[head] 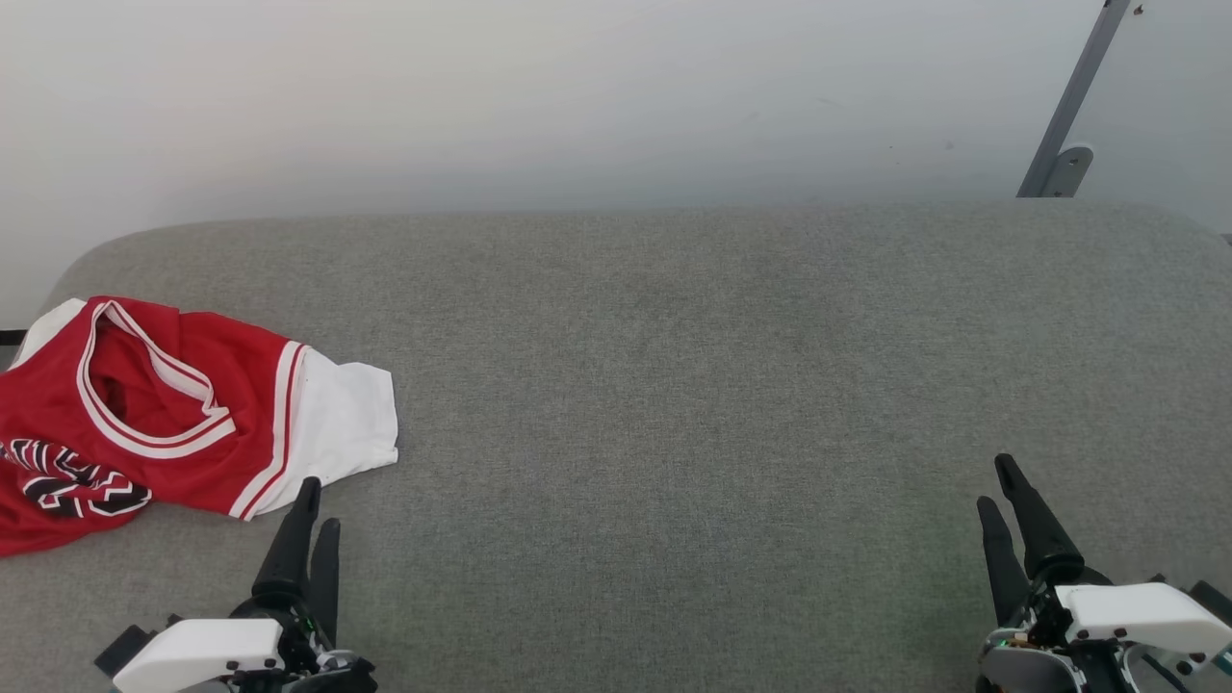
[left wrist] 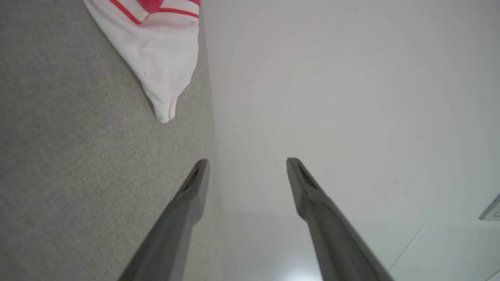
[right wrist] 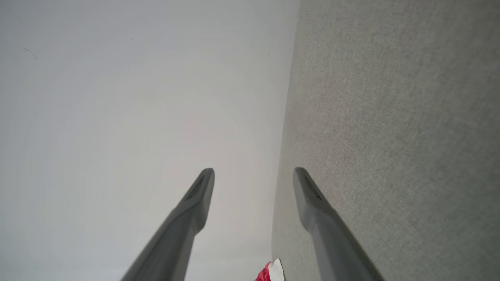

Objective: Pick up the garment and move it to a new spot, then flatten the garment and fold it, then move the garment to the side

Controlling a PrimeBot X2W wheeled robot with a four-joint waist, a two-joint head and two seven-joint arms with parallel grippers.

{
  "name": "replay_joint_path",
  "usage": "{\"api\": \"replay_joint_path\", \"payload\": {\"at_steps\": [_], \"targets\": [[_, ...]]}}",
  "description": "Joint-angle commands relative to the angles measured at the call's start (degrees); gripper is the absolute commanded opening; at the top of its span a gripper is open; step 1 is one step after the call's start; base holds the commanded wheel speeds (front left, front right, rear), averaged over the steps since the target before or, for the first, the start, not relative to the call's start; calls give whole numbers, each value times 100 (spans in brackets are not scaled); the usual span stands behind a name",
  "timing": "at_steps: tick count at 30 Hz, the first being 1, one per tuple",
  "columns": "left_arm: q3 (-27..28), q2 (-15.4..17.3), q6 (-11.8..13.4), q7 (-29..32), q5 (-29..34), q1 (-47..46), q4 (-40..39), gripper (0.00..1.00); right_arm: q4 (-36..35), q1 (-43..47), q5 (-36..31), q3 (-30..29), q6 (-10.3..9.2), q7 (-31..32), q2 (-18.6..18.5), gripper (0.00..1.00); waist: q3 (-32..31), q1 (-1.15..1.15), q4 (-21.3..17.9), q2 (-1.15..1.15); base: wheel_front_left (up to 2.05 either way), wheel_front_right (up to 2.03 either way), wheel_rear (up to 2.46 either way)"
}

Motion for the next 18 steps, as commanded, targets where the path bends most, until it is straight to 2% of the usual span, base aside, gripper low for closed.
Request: {"api": "replay_joint_path", "payload": {"at_steps": [1, 8, 18], "targets": [[24, 47, -10, -52, 33, -140, -101, 100, -37, -197, -3, -5, 0, -38, -17, 100, 0, 0, 1, 0, 0, 0, 0], [38, 156, -14, -226, 198, -269, -177, 100, 122, -494, -171, 79, 0, -185, -84, 100, 7, 0, 3, 0, 0, 0, 0], [-125, 406, -19, -544, 933, -407, -226, 100, 314, -874, -764, 500, 0, -525, -293, 100, 29, 0, 8, 0, 0, 0, 0]]}}
